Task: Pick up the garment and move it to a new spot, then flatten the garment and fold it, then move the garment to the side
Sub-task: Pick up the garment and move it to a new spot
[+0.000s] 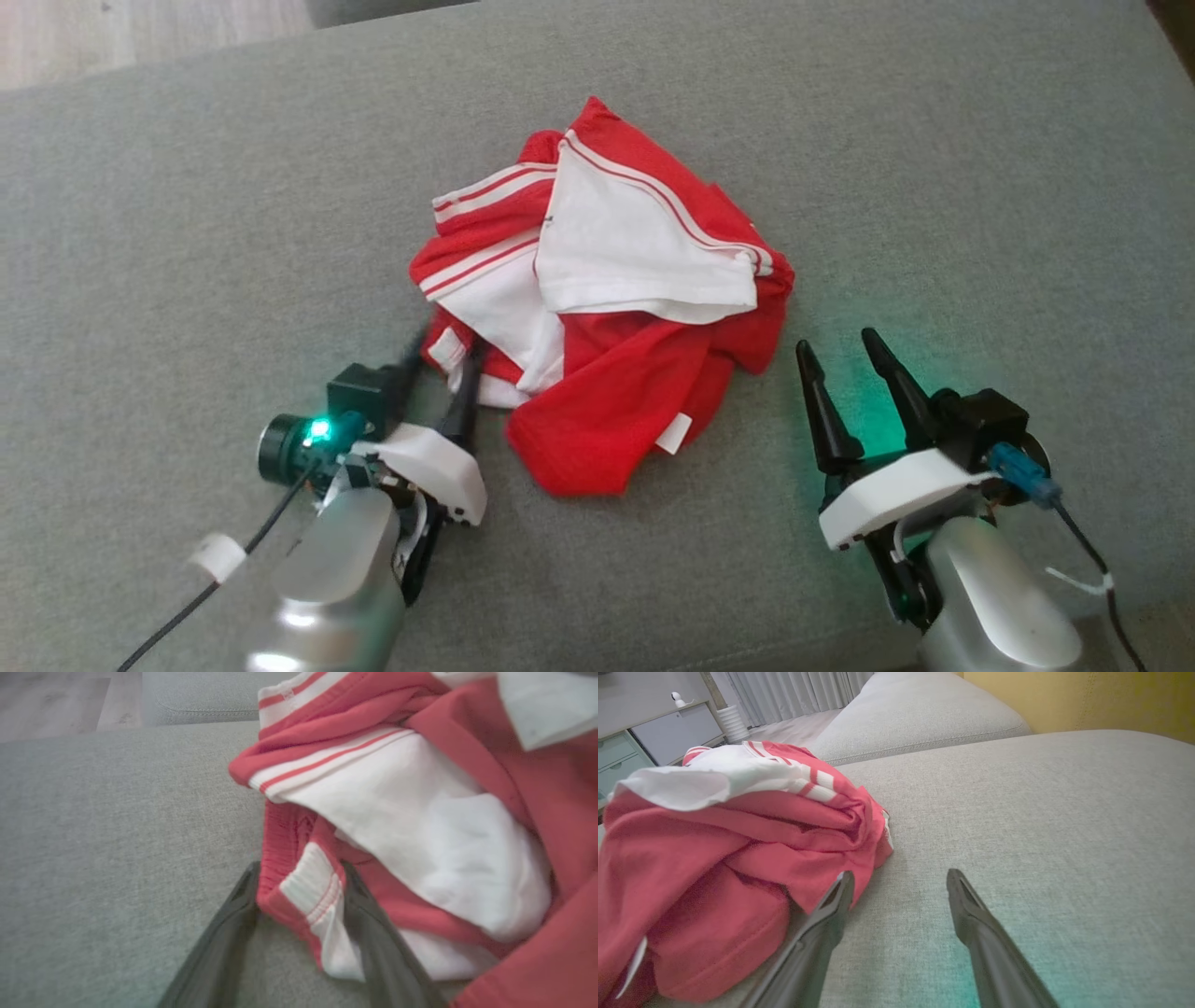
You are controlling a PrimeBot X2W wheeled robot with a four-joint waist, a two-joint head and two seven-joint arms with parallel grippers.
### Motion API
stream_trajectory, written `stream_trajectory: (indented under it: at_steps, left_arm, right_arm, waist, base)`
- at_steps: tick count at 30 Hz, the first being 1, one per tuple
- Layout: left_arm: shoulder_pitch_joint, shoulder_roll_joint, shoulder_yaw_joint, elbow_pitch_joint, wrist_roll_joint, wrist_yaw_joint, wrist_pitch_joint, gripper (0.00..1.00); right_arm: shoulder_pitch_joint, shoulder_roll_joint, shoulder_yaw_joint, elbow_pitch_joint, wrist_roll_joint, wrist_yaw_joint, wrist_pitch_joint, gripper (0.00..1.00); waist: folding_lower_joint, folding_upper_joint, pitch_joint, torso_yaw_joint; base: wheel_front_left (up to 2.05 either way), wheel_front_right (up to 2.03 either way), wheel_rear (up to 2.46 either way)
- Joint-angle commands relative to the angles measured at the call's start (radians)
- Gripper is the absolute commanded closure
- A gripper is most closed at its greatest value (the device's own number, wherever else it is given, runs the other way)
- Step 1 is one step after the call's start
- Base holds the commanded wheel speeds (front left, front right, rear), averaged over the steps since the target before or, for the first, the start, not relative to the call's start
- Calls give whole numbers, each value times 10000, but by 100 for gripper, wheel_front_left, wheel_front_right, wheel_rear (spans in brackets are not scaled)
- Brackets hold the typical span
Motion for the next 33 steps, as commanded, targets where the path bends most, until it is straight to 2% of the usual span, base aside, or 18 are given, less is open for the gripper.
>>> stream_trajectory:
  at_steps: [1,6,10,15,25,33]
  left_arm:
    - [-21,103,115,64,-52,-32,-7,100]
    - [-289,232,469,-866,112,237,-7,100]
    - [-897,847,1005,-2558,687,357,-7,100]
    - [-1886,1615,1295,-4123,1365,158,-7,100]
    - [-3057,2865,1575,-3940,1596,-16,12,100]
    - [-3196,4271,2503,-3455,1443,506,235,100]
  right_arm:
    - [-268,16,247,-224,79,-7,-36,0]
    - [-212,18,238,-200,164,-7,-36,0]
    - [-8,20,114,-168,220,-7,-36,0]
    - [402,22,124,-95,507,-7,-36,0]
    - [819,23,233,-175,864,-7,-36,0]
    - [708,23,152,-251,725,-7,-36,0]
  waist:
    - [-1,0,-74,85]
    - [-1,0,-459,422]
    - [-1,0,-998,818]
    - [-1,0,-1762,1348]
    - [-1,0,-2162,2016]
    - [-1,0,-1649,2307]
  base:
    - [0,0,0]
    - [0,0,0]
    - [0,0,0]
    - [0,0,0]
    - [0,0,0]
    - [0,0,0]
